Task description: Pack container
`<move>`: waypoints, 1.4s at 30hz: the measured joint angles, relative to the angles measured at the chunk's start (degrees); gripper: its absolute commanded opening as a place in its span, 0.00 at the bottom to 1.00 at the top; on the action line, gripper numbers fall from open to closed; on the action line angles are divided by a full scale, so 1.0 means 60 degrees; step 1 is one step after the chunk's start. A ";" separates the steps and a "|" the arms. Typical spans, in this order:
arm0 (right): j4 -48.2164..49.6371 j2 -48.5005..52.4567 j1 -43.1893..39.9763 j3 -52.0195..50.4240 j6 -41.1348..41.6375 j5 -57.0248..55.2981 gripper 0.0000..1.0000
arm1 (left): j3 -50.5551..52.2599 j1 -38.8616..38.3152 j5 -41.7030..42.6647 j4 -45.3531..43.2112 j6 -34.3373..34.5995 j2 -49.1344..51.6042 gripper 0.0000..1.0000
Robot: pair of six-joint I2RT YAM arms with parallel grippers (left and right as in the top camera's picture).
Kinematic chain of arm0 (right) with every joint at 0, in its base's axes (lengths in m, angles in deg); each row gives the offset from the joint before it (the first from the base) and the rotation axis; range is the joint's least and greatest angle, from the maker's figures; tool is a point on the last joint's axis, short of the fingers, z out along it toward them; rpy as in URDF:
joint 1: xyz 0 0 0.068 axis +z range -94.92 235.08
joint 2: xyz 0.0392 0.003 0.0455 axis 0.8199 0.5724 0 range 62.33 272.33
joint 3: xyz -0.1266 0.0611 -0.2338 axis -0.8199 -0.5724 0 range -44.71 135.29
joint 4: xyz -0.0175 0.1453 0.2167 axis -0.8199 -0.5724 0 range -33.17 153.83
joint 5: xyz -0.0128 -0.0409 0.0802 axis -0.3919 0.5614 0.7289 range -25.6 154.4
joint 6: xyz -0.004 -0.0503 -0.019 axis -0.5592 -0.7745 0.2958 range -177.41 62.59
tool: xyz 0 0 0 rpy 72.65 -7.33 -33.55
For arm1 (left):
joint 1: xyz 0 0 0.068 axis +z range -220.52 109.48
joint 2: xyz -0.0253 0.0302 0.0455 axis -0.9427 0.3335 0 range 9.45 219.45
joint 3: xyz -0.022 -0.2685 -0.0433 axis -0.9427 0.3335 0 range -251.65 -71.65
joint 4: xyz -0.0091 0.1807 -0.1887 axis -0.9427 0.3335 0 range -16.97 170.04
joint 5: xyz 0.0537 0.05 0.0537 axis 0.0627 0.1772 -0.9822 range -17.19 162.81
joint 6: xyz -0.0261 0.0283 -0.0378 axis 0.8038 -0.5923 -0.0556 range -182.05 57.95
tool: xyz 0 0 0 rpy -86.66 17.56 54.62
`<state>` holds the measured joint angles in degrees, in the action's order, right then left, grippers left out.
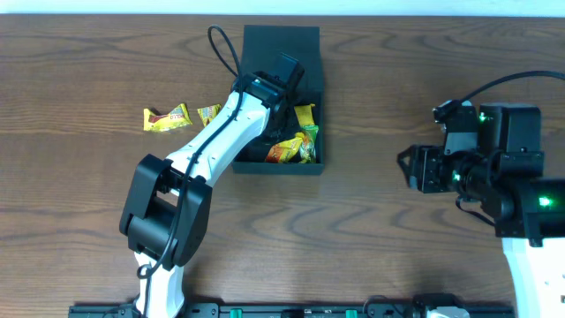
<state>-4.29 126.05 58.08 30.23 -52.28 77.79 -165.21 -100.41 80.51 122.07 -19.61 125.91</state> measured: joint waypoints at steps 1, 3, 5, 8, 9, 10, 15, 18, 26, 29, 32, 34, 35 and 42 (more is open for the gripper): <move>0.0007 0.0018 0.0004 0.0000 -0.0022 0.0025 0.02 | 0.0000 0.0000 0.0022 0.0000 -0.0022 0.0000 0.06; 0.0062 0.0142 0.0025 -0.0004 -0.0022 0.0142 0.02 | 0.0000 0.0000 0.0091 -0.0007 -0.0080 -0.0040 0.06; 0.0328 0.0415 0.0146 -0.0033 -0.0025 0.0357 0.02 | 0.0007 0.0022 0.0127 -0.0091 -0.0197 -0.0197 0.06; 0.1078 0.1075 0.0627 -0.0193 -0.0022 0.0761 0.01 | 0.0044 0.0109 -0.0087 -0.0149 -0.0492 -0.1035 0.06; 0.1370 0.1308 0.0823 -0.0219 0.0015 0.0856 0.01 | 0.0047 0.0153 -0.0219 -0.0146 -0.0583 -0.1381 0.05; 0.1690 0.1526 0.1024 -0.0244 0.0073 0.0929 0.01 | 0.0051 0.0211 -0.0408 -0.0124 -0.0659 -0.1821 0.06; 0.3308 0.2699 0.2320 -0.0266 0.0743 0.1166 0.01 | 0.0033 0.1443 -0.1173 0.0568 -0.1155 -0.4681 0.06; 0.4124 0.3603 0.3024 -0.0266 0.1137 0.1228 0.02 | 0.0033 0.2947 -0.1293 0.1107 -0.1552 -0.5712 0.06; 0.4790 0.6648 0.4178 -0.0058 0.2503 0.0554 0.02 | 0.0055 0.5694 -0.0688 0.1807 -0.2521 -0.6353 0.06; 0.4805 0.7155 0.4299 0.0291 0.2830 0.0095 0.02 | 0.0255 0.5996 -0.0488 0.1570 -0.2619 -0.6360 0.06; 0.4819 0.7366 0.4459 0.0521 0.3155 -0.0525 0.02 | 0.0721 0.6047 -0.0270 0.1257 -0.2656 -0.6357 0.06; 0.4852 0.7413 0.4543 0.0546 0.3359 -0.1060 0.02 | 0.0994 0.6043 -0.0200 0.1129 -0.2659 -0.6357 0.06; 0.4878 0.7428 0.4564 0.0546 0.3413 -0.1257 0.02 | 0.1122 0.6043 -0.0171 0.1078 -0.2659 -0.6357 0.06; 0.5249 0.7442 0.4579 0.0623 0.3778 -0.2568 0.01 | 0.1475 0.6043 -0.0062 0.0838 -0.2659 -0.6349 0.06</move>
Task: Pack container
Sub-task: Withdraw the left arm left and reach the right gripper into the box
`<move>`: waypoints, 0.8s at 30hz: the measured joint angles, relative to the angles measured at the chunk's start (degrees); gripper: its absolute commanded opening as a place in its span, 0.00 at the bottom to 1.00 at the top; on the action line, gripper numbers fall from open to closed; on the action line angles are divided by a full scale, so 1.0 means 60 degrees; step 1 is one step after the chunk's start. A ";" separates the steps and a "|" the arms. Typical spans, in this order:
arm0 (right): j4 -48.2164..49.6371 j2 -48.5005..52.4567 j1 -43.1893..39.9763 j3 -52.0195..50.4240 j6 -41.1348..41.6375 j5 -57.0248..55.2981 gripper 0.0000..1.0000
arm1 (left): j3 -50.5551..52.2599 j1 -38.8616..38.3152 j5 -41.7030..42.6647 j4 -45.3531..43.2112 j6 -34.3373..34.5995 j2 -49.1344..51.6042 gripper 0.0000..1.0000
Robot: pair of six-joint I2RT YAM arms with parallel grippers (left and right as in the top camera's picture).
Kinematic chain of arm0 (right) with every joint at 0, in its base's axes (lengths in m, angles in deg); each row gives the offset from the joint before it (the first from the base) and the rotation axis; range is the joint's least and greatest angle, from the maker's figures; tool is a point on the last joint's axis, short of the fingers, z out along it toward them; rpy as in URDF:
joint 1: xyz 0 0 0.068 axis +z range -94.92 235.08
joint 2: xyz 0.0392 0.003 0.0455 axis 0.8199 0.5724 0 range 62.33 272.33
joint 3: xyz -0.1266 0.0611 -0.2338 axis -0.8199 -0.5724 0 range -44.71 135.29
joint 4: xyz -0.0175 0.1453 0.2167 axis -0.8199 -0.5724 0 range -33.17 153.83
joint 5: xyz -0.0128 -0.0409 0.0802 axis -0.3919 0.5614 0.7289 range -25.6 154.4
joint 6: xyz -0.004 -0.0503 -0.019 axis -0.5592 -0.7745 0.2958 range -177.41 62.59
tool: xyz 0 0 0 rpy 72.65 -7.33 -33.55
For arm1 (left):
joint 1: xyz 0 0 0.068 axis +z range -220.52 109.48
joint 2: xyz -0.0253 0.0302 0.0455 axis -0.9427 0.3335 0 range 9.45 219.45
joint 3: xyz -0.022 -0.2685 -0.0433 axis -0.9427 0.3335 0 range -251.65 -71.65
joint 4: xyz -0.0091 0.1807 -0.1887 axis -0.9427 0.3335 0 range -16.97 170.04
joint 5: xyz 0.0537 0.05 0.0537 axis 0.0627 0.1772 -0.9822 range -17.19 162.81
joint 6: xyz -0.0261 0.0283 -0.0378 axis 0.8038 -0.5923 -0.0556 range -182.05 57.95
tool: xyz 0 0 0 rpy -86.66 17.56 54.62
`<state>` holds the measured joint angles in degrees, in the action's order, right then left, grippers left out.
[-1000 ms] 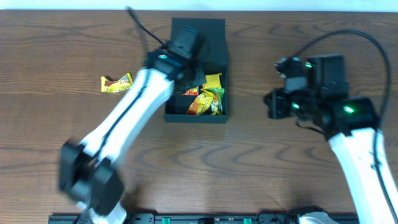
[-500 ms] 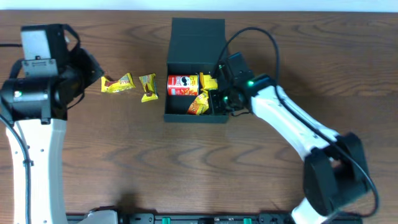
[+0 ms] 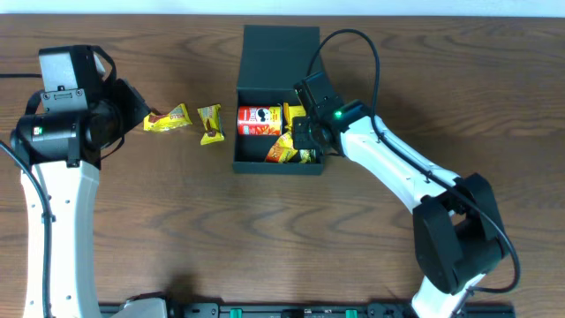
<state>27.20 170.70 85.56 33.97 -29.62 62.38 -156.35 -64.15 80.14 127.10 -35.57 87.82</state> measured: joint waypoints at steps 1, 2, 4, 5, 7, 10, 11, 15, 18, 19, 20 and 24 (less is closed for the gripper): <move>0.0004 0.0000 0.0000 0.0004 0.0047 -0.0117 0.01 | 0.0000 0.0000 0.0000 -0.0022 0.0000 0.0000 0.06; -0.0004 0.0004 0.0000 0.0004 0.0066 -0.0215 0.02 | 0.0000 0.0000 0.0000 -0.0025 0.0000 0.0000 0.06; -0.0033 0.0062 0.0000 0.0011 0.0084 -0.0317 0.02 | 0.0000 0.0000 0.0000 -0.0025 0.0000 0.0000 0.06; -0.0033 0.0131 0.0000 0.0022 0.0087 -0.0346 0.02 | 0.0000 0.0000 0.0000 -0.0025 0.0000 0.0000 0.06; -0.0033 0.0346 0.0007 0.0025 0.0087 -0.0382 0.02 | 0.0000 0.0000 0.0000 -0.0029 0.0000 0.0000 0.06; 0.0040 0.0783 0.0025 0.0025 0.0095 -0.0321 0.02 | 0.0000 0.0000 0.0000 -0.0033 0.0000 0.0004 0.06; 0.0087 0.0860 0.0036 0.0025 0.0098 -0.0270 0.01 | 0.0000 0.0000 0.0000 -0.0033 0.0000 0.0004 0.06; 0.0441 0.1020 0.0051 0.0025 0.0106 0.0066 0.02 | 0.0000 0.0000 0.0000 -0.0036 0.0000 0.0000 0.06; 0.0809 0.1038 0.0062 0.0025 0.0076 0.0357 0.02 | 0.0000 0.0000 0.0000 -0.0044 0.0000 0.0004 0.06; 0.0856 0.1045 0.0076 0.0025 0.0076 0.0404 0.02 | 0.0000 0.0000 0.0000 -0.0047 0.0000 0.0004 0.06; 0.0874 0.1045 0.0095 0.0025 0.0076 0.0444 0.02 | 0.0000 0.0004 0.0000 -0.0044 0.0000 0.0004 0.06; 0.0780 0.1049 0.0160 0.0025 0.0076 0.0561 0.02 | 0.0000 0.0004 0.0000 -0.0044 0.0000 0.0004 0.06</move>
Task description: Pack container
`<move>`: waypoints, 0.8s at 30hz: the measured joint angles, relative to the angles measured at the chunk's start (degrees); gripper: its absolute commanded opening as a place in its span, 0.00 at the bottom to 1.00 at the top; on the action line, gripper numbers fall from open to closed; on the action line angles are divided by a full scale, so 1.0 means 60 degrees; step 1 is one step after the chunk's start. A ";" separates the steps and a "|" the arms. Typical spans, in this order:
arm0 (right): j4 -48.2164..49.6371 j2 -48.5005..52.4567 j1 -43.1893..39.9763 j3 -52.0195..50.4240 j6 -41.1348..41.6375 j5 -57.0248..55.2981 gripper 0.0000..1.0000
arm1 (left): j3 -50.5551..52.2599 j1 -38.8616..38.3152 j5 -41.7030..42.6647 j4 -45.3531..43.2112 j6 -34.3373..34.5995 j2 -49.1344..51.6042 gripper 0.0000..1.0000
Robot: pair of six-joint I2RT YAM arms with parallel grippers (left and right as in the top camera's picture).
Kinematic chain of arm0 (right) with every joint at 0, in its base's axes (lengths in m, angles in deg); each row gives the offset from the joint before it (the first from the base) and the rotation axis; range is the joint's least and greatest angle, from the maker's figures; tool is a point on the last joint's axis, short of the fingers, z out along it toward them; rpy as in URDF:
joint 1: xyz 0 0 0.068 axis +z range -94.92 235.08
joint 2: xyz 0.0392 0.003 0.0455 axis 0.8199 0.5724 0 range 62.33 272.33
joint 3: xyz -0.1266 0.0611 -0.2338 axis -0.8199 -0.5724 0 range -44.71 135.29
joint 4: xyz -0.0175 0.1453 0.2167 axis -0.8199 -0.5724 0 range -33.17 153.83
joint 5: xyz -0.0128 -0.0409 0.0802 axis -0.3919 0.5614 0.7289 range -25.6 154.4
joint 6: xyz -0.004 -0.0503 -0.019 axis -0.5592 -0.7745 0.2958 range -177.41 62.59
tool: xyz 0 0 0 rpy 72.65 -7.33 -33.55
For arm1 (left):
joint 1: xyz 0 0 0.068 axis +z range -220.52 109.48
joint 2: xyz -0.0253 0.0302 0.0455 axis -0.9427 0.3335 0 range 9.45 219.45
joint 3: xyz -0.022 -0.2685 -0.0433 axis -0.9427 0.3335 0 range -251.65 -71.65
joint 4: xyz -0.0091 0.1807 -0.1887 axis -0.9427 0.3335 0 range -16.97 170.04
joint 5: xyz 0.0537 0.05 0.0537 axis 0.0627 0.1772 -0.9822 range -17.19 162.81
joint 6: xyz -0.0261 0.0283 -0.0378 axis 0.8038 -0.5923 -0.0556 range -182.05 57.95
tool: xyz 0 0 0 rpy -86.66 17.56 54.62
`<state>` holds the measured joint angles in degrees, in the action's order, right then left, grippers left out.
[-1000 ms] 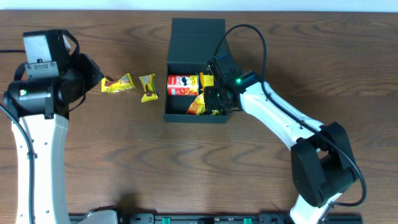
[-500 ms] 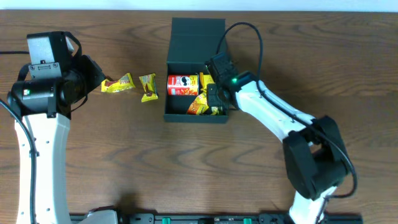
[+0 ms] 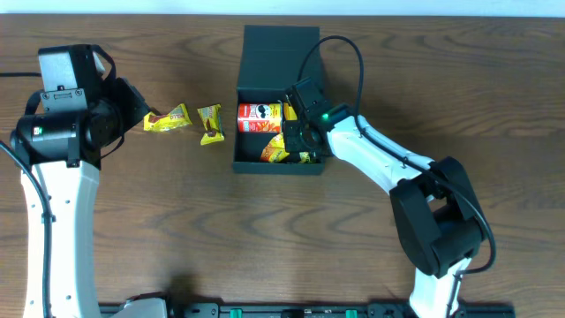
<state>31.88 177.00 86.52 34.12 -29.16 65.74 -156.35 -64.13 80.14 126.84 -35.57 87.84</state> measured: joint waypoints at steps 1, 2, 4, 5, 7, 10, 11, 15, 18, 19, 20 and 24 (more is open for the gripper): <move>-0.0080 0.0000 0.0000 0.0000 0.0000 0.0000 0.01 | 0.0000 -0.0004 0.0000 0.0000 0.0000 -0.0004 0.06; -0.0208 0.0004 0.0000 0.0000 0.0000 -0.0007 0.02 | 0.0000 -0.0004 0.0004 0.0004 0.0000 -0.0004 0.06; -0.0506 0.0007 0.0000 0.0033 0.0000 -0.0018 0.02 | 0.0000 -0.0004 0.0000 0.0015 0.0000 0.0000 0.06; -0.0645 0.0007 0.0000 0.0073 0.0000 -0.0033 0.01 | 0.0000 -0.0004 0.0000 0.0022 0.0000 -0.0004 0.06; -0.0994 0.0022 0.0000 0.0299 -0.0004 -0.0087 0.02 | 0.0000 -0.0004 0.0000 0.0025 0.0000 -0.0004 0.06; -0.1716 0.0040 0.0004 0.1005 -0.0007 -0.0368 0.02 | 0.0000 -0.0004 0.0004 0.0029 0.0000 -0.0004 0.06; -0.1912 0.0040 0.0004 0.1239 -0.0007 -0.0477 0.02 | 0.0000 -0.0004 0.0000 0.0033 0.0000 0.0000 0.06; -0.2517 0.0040 0.0004 0.2339 -0.0113 -0.0841 0.02 | 0.0000 -0.0004 0.0000 0.0036 0.0000 0.0000 0.06; -0.2488 0.0040 0.0062 0.2736 -0.0284 -0.0958 0.02 | 0.0000 -0.0004 0.0000 0.0040 0.0000 0.0000 0.06; -0.2473 0.0040 0.0135 0.2776 -0.0324 -0.0984 0.02 | 0.0000 -0.0004 0.0000 0.0040 0.0000 0.0000 0.06; -0.2466 0.0040 0.0219 0.2772 -0.0357 -0.0976 0.02 | 0.0000 -0.0004 0.0000 0.0044 0.0000 0.0000 0.06; -0.2481 0.0262 0.0448 0.2772 -0.0412 -0.0849 0.02 | 0.0000 -0.0004 0.0000 0.0058 0.0000 0.0000 0.06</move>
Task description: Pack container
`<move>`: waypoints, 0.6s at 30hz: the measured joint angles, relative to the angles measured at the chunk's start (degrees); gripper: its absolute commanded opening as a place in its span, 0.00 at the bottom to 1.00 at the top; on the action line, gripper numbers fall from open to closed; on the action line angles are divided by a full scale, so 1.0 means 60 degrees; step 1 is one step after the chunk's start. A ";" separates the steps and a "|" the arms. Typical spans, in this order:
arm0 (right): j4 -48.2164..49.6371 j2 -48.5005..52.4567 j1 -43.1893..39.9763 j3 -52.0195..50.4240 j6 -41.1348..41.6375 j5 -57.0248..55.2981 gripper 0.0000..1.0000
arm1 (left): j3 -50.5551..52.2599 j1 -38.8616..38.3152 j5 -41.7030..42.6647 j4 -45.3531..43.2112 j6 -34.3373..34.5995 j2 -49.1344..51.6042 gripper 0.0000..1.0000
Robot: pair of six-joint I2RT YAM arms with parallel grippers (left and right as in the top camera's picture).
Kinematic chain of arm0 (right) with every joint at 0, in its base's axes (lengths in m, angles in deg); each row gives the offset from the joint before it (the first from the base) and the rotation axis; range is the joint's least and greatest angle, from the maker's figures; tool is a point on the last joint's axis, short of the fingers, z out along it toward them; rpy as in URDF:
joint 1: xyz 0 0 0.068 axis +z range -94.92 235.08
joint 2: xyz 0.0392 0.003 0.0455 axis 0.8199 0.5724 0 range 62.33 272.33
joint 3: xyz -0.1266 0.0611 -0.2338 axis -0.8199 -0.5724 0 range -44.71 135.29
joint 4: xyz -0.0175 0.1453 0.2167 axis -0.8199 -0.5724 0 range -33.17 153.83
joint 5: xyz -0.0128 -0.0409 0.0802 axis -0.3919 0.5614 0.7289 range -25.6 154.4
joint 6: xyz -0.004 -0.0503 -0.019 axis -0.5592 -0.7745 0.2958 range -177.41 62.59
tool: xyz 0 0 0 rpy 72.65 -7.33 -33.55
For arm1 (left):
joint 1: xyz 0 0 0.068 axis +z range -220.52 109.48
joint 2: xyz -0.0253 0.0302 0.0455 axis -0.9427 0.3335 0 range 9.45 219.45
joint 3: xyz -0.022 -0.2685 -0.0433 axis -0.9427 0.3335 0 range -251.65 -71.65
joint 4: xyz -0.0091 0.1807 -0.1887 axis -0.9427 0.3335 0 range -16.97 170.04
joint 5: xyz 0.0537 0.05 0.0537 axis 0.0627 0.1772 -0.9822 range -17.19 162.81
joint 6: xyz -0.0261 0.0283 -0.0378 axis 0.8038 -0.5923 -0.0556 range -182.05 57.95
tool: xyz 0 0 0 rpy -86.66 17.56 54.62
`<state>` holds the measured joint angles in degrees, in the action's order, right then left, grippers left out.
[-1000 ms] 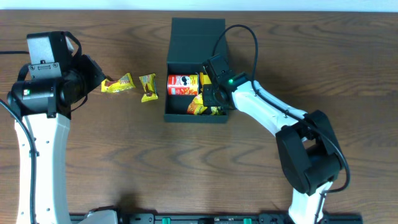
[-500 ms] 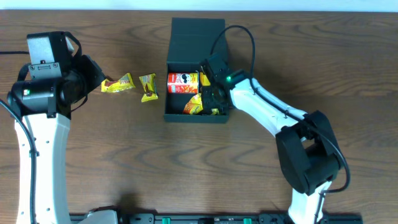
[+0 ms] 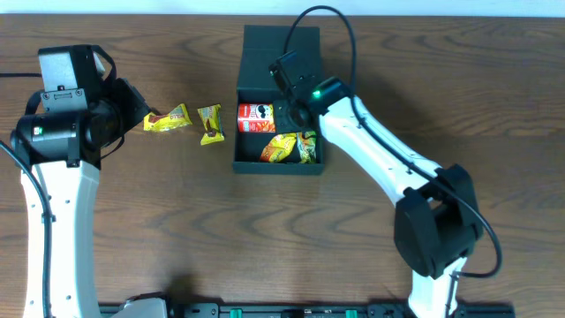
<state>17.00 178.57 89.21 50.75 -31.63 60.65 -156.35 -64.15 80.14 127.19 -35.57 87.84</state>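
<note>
The black container (image 3: 243,163) stands open at the table's back middle, its lid (image 3: 281,40) folded away behind it. Inside, a red chip can (image 3: 254,119) lies on its side at the back left, with yellow snack packets (image 3: 281,147) and a green one (image 3: 308,141) along the front. My right gripper (image 3: 288,111) reaches into the container at the can's right end; its fingers are hidden under the wrist. My left gripper (image 3: 134,109) hangs at the far left, open, just left of a yellow candy bar (image 3: 169,117). A second small candy (image 3: 210,124) lies outside the container's left wall.
The wooden table (image 3: 282,230) stretches in front of the container. The right arm's cable (image 3: 331,18) loops over the lid. The left arm's white link (image 3: 57,221) runs down the left side.
My right gripper has moved from the container's front right, over the packets, to the back beside the can's right end. The packets now show uncovered. My left arm has not moved.
At first my left arm reached into the container and my right arm sat drawn back at the right. Then the left arm was back at the far left, a red can lay in the container, and my right gripper was inside, first at the right wall, then front, now back.
</note>
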 measured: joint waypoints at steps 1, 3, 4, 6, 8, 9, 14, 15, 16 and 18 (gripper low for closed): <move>-0.0062 0.0149 0.0018 0.0000 -0.0022 0.0051 0.01 | 0.0000 0.0000 0.0000 0.0011 0.0000 -0.0004 0.06; -0.0226 0.0525 0.0033 0.0000 -0.0029 0.0091 0.02 | 0.0000 0.0000 0.0000 0.0066 0.0000 0.0000 0.06; -0.0426 0.0747 0.0033 -0.0007 -0.0025 0.0117 0.02 | 0.0000 0.0000 0.0000 0.0087 0.0000 -0.0004 0.06; -0.0594 0.1002 0.0033 -0.0015 -0.0025 0.0113 0.02 | 0.0000 0.0004 0.0000 0.0095 0.0000 0.0000 0.06; -0.0667 0.1104 0.0029 -0.0058 -0.0025 0.0044 0.01 | 0.0000 0.0000 0.0000 0.0095 0.0000 0.0000 0.06; -0.0685 0.1104 0.0029 -0.0066 -0.0025 0.0004 0.01 | 0.0000 0.0000 0.0000 0.0102 0.0000 -0.0004 0.06; -0.0433 0.1100 0.0029 -0.0164 -0.0025 -0.0102 0.02 | 0.0000 0.0000 0.0000 0.0120 0.0000 -0.0004 0.06; -0.0382 0.1100 0.0029 -0.0204 -0.0025 -0.0109 0.02 | 0.0000 0.0000 0.0000 0.0117 0.0000 -0.0004 0.06; -0.0295 0.1100 0.0029 -0.0266 -0.0025 -0.0117 0.02 | 0.0000 0.0000 0.0000 0.0117 0.0000 0.0000 0.06; -0.0171 0.1100 0.0029 -0.0342 -0.0025 -0.0127 0.02 | 0.0000 0.0000 0.0004 0.0117 0.0000 0.0000 0.07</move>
<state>15.97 185.17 89.38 48.70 -31.78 59.89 -156.35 -64.15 80.16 127.88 -35.57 87.84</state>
